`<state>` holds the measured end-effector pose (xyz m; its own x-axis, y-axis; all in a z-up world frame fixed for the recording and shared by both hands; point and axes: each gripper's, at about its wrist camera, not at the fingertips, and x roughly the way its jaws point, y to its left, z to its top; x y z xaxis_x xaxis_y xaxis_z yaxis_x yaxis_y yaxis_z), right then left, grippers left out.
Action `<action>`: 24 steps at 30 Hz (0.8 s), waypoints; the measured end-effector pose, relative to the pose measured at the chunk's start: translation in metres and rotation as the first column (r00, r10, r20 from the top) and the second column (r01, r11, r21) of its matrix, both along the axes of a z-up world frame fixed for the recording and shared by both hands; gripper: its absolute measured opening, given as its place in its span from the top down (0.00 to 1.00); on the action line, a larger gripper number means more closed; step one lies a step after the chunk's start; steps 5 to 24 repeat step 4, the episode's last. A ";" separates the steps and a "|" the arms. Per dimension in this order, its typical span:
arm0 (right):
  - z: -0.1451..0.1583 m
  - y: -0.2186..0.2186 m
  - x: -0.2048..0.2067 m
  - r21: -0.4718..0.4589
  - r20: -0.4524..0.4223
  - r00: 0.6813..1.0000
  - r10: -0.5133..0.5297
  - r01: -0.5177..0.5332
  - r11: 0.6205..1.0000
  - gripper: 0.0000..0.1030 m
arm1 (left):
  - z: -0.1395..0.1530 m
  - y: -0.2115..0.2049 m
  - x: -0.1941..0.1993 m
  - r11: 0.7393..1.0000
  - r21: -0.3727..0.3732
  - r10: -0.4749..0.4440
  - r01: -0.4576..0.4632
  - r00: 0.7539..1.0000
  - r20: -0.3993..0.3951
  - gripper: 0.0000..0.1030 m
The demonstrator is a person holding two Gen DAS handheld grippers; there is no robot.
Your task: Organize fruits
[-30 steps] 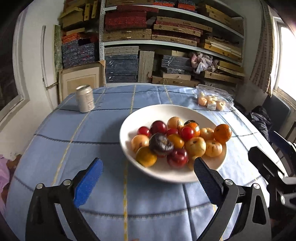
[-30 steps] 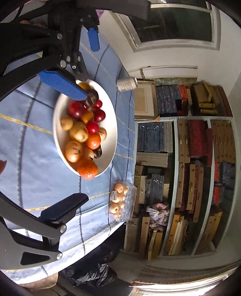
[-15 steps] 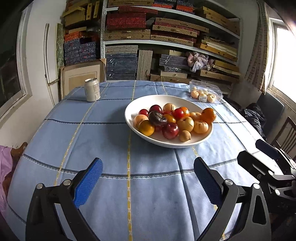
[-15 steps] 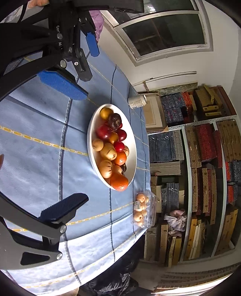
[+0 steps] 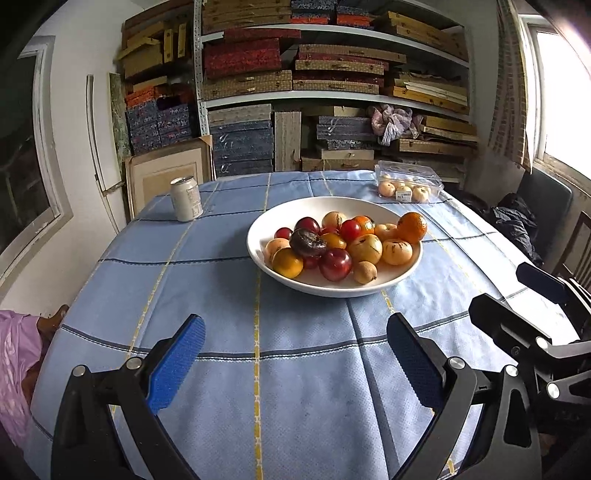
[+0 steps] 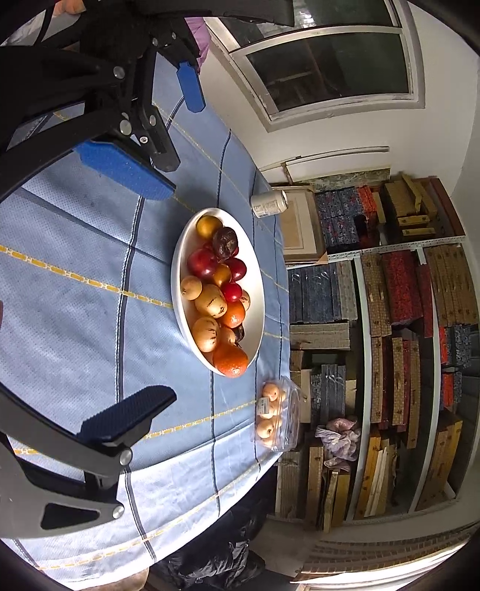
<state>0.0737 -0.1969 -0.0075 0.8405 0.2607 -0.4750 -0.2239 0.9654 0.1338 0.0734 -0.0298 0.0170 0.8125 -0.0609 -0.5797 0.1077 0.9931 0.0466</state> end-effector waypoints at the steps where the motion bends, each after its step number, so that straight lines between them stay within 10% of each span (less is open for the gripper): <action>1: 0.000 0.000 0.000 -0.002 0.000 1.000 -0.001 0.001 1.000 0.04 | 0.000 0.000 0.001 1.000 -0.002 -0.001 0.001 1.000 0.000 0.04; 24: 0.000 0.001 0.002 -0.004 -0.002 1.000 0.003 -0.003 1.000 0.04 | -0.001 0.000 0.002 1.000 -0.001 0.001 -0.001 1.000 -0.006 0.04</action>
